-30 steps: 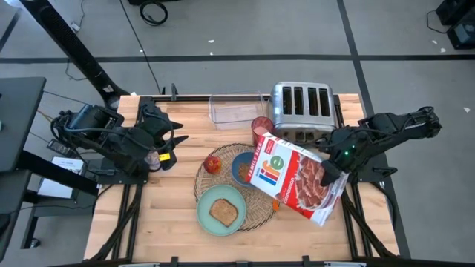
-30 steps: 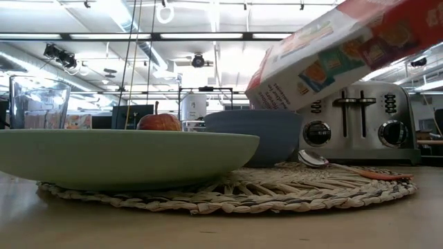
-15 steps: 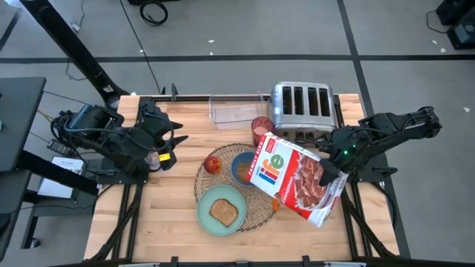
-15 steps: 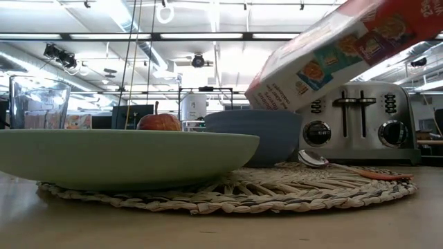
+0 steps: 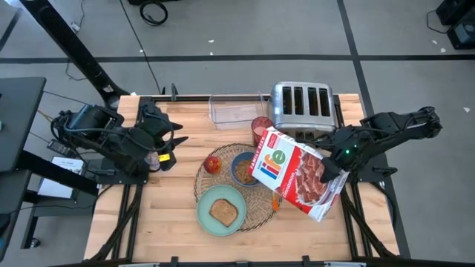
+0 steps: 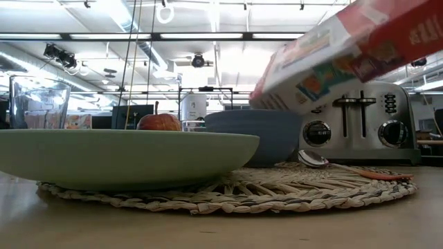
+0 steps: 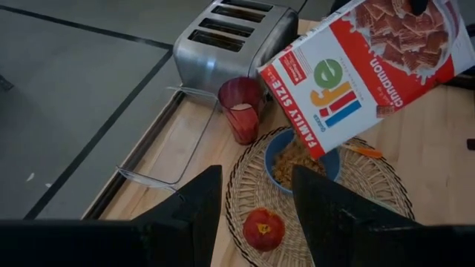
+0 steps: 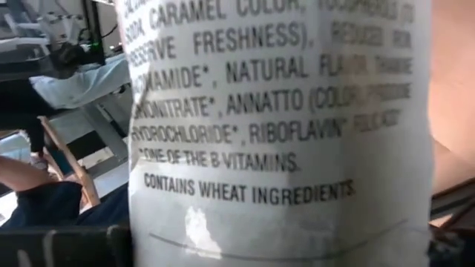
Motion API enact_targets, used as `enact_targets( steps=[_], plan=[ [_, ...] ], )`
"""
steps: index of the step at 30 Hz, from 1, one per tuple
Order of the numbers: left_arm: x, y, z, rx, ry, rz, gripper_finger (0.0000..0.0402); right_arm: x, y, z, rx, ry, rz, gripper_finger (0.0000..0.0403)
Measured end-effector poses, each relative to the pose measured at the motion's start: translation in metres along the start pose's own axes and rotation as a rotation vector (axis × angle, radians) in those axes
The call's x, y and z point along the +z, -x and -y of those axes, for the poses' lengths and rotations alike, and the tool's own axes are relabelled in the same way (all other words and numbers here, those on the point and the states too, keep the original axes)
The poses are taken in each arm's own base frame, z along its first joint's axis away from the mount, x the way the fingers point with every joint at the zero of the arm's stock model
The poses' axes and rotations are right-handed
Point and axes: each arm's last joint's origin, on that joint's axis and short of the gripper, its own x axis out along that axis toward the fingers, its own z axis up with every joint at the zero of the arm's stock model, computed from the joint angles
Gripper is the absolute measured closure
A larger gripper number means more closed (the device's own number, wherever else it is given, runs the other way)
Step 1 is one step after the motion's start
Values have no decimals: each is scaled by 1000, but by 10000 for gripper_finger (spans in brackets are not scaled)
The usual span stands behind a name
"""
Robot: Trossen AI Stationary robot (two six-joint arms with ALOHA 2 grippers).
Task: Arrange a breakfast setting
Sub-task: Pour the cereal on the blue bowl from the white cereal box
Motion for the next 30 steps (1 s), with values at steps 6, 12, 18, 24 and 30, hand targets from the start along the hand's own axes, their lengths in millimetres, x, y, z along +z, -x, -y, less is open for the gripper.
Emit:
enact_targets(
  steps=[6, 12, 18, 24, 30],
  plan=[
    [0, 1, -1, -5, 12, 7, 230, -3, 8, 5, 21, 89, 46, 190],
    [11, 6, -4, -114, 94, 74, 230, -4, 9, 16, -90, 201, 28, 190],
    [27, 10, -12, -200, 160, 181, 230, -4, 9, 21, -147, 381, 20, 190],
    [41, 20, -22, -274, 249, 312, 230, -3, 10, 28, -246, 496, 60, 190],
    [49, 37, -34, -317, 329, 431, 230, -2, 12, 31, -284, 629, 71, 190]
  ],
)
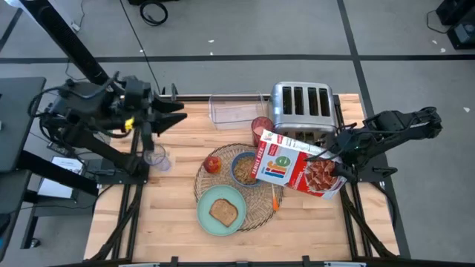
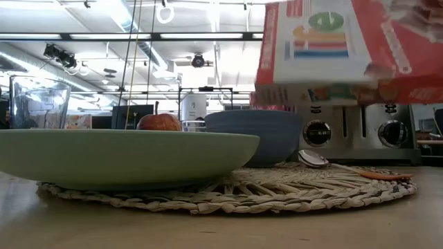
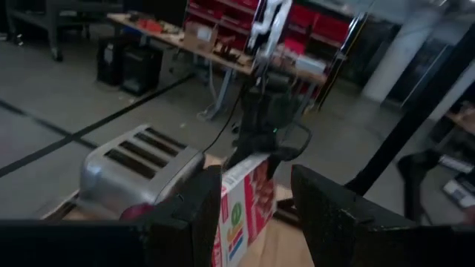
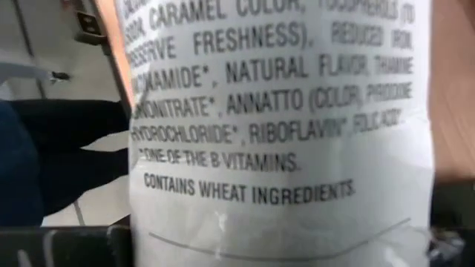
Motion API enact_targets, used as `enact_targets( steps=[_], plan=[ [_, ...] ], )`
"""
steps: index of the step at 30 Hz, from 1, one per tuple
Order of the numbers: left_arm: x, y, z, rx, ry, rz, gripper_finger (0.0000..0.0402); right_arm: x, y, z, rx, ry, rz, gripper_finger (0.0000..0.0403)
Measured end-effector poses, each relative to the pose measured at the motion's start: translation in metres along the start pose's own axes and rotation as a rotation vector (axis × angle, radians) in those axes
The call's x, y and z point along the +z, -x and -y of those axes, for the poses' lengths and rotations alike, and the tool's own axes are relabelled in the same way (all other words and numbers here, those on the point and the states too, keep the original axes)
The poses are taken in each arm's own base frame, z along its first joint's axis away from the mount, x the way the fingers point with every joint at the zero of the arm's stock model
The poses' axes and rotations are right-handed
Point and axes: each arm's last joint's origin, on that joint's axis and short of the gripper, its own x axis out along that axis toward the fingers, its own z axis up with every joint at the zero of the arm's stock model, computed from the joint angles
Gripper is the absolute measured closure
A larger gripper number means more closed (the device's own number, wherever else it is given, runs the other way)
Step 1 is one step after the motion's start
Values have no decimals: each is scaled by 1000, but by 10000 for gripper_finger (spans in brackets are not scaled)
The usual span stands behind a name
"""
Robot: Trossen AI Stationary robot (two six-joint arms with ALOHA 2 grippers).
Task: Arrange a breakfast setting
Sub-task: Pour the cereal on the blue bowl from the white cereal box
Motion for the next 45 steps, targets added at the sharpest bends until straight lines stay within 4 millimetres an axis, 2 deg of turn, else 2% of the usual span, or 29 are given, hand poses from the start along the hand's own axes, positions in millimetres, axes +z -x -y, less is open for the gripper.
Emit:
enact_targets(
  steps=[7, 17, 25, 34, 39, 45],
  plan=[
    [9, 18, -6, -19, 30, 53, 230, -7, 5, 6, -27, 52, 13, 190],
    [16, 34, -16, 52, 30, 121, 230, -17, 17, 15, -4, 142, 104, 190],
    [28, 42, -16, 65, 10, 239, 229, -16, 22, 12, 67, 268, 175, 190],
    [36, 54, -21, 68, 3, 308, 189, -14, 25, 9, 109, 304, 231, 190],
    [32, 54, -22, 86, -47, 266, 176, -3, 30, -2, 176, 357, 397, 190],
    [22, 49, -25, 137, -65, 187, 185, 18, 49, -23, 234, 500, 776, 190]
  ],
)
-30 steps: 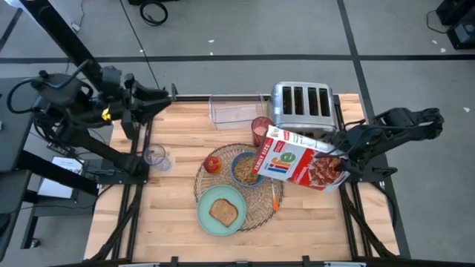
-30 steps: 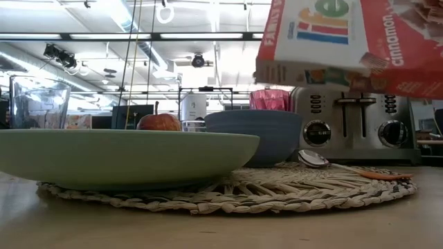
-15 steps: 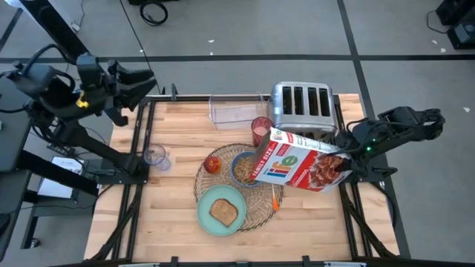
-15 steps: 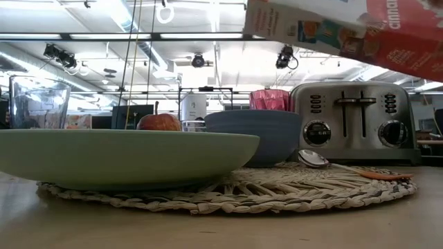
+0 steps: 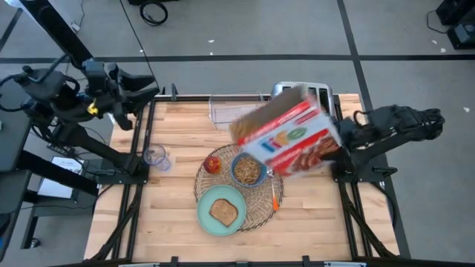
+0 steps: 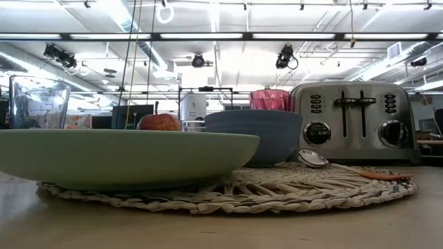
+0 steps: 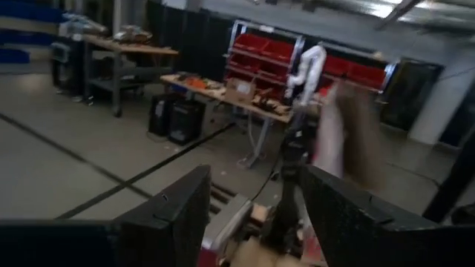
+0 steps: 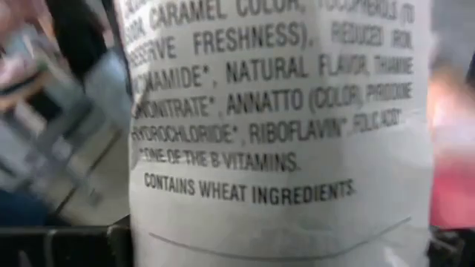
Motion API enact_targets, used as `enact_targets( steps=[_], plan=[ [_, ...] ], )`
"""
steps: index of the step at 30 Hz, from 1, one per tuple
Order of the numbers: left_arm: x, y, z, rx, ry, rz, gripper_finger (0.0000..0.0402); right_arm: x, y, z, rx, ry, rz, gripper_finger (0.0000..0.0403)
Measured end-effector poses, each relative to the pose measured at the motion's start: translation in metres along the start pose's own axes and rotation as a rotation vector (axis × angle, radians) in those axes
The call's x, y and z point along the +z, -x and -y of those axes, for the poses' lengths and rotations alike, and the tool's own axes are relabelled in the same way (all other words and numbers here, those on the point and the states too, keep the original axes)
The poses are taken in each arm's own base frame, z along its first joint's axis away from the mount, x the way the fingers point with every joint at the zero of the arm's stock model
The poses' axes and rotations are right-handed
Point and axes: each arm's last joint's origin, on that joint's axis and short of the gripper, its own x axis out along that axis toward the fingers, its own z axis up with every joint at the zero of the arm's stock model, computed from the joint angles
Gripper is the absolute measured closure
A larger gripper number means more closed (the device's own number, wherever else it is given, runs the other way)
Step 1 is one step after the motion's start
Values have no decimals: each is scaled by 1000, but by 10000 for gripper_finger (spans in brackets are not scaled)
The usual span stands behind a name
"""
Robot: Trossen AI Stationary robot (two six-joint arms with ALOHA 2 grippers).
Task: Arrange a breakfast setting
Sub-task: Pour the cereal on the blue bowl from the white cereal box
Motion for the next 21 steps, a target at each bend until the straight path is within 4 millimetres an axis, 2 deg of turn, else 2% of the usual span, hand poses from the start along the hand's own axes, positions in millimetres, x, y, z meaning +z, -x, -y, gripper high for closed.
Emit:
enact_targets(
  steps=[5, 9, 15, 21],
  plan=[
    [-21, -16, 7, 30, -8, -55, 188, 33, -4, -8, -41, 191, 336, 190],
    [-44, -35, 18, 33, -13, -71, 188, 53, -11, -13, -70, 249, 518, 190],
    [-75, -62, 34, -52, -28, -94, 176, 62, -41, -16, -87, 244, 550, 190],
    [-99, -89, 48, -203, -52, -154, 113, 65, -88, -15, -105, 232, 530, 190]
  ],
)
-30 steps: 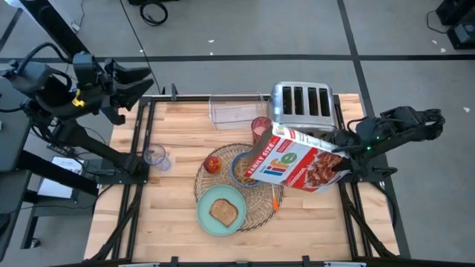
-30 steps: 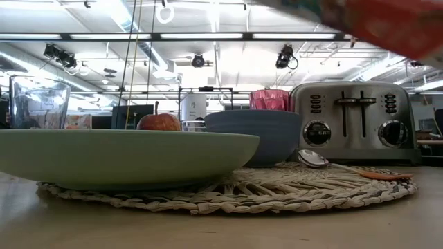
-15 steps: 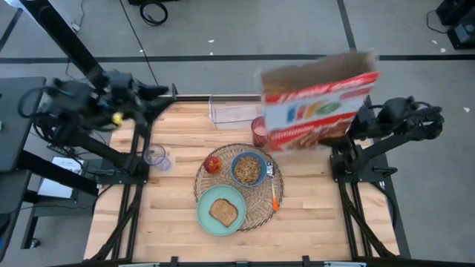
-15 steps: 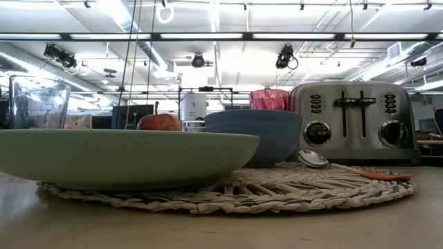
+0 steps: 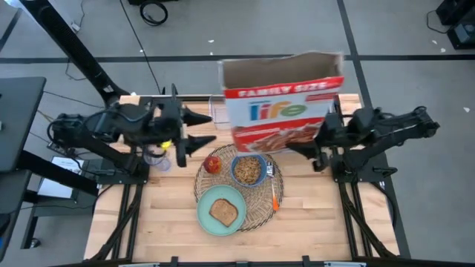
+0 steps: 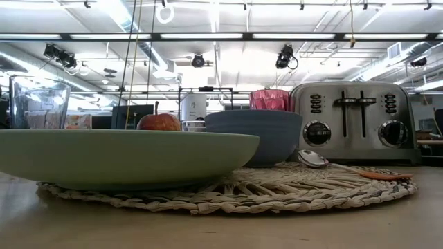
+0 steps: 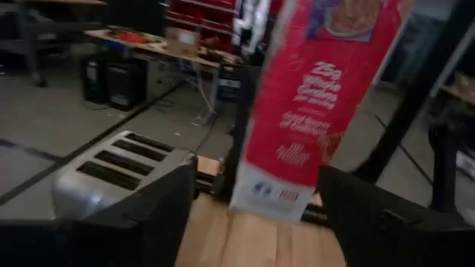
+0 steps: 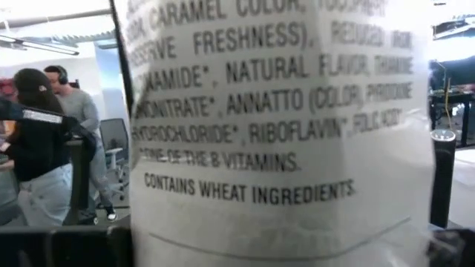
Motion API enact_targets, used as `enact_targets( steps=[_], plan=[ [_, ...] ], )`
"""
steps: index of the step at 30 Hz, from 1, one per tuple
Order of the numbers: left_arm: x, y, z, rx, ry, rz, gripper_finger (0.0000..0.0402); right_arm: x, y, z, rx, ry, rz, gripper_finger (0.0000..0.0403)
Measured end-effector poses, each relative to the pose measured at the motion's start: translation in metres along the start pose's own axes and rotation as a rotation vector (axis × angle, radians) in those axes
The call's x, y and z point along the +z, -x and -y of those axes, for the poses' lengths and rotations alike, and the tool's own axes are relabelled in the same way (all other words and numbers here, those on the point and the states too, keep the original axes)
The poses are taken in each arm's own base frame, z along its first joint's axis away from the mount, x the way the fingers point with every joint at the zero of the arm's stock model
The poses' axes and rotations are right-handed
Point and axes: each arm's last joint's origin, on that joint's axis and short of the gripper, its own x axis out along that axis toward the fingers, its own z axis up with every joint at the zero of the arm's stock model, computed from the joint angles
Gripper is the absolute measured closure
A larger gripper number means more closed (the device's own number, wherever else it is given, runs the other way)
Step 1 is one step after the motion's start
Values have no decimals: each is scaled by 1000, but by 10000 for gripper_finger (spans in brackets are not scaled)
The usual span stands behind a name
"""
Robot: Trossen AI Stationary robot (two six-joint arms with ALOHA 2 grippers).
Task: Arrange a breakfast setting
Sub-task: Pour the cereal on the blue bowl from the white cereal box
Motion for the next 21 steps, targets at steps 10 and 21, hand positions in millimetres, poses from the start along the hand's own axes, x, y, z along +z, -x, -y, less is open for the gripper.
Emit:
enact_targets(
  steps=[10, 21],
  plan=[
    [3, -14, 8, -159, -131, 48, 83, -21, -38, 4, -33, -40, 8, 190],
    [11, -20, -13, -93, -71, 82, 83, -26, -49, 4, -12, -36, 43, 190]
  ],
)
